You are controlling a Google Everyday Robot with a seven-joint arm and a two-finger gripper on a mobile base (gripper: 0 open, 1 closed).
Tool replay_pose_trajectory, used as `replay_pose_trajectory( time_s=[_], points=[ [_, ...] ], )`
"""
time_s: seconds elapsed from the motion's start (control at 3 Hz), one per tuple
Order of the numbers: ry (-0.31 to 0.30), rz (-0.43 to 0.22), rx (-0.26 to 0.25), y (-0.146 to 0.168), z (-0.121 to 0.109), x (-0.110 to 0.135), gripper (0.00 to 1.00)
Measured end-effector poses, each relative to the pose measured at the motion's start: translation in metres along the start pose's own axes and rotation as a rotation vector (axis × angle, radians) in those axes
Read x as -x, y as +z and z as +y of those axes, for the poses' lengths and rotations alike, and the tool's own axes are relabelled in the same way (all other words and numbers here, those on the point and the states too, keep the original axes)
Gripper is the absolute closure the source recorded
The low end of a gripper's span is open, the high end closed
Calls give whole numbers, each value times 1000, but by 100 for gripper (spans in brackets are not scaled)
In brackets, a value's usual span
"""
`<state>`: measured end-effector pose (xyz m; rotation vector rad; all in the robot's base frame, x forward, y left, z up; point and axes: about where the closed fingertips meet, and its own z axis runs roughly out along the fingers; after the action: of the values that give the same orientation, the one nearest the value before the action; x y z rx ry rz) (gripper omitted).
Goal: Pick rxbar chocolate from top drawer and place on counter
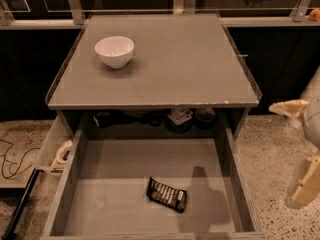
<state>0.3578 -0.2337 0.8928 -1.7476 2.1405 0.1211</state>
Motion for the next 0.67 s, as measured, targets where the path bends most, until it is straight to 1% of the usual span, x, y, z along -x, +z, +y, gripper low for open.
replay_pose_trajectory(
  time_s=[0.33, 0.67],
  points=[
    [-11, -78, 20, 37, 27, -15, 0],
    [-2, -150, 50, 87, 47, -18, 0]
  ],
)
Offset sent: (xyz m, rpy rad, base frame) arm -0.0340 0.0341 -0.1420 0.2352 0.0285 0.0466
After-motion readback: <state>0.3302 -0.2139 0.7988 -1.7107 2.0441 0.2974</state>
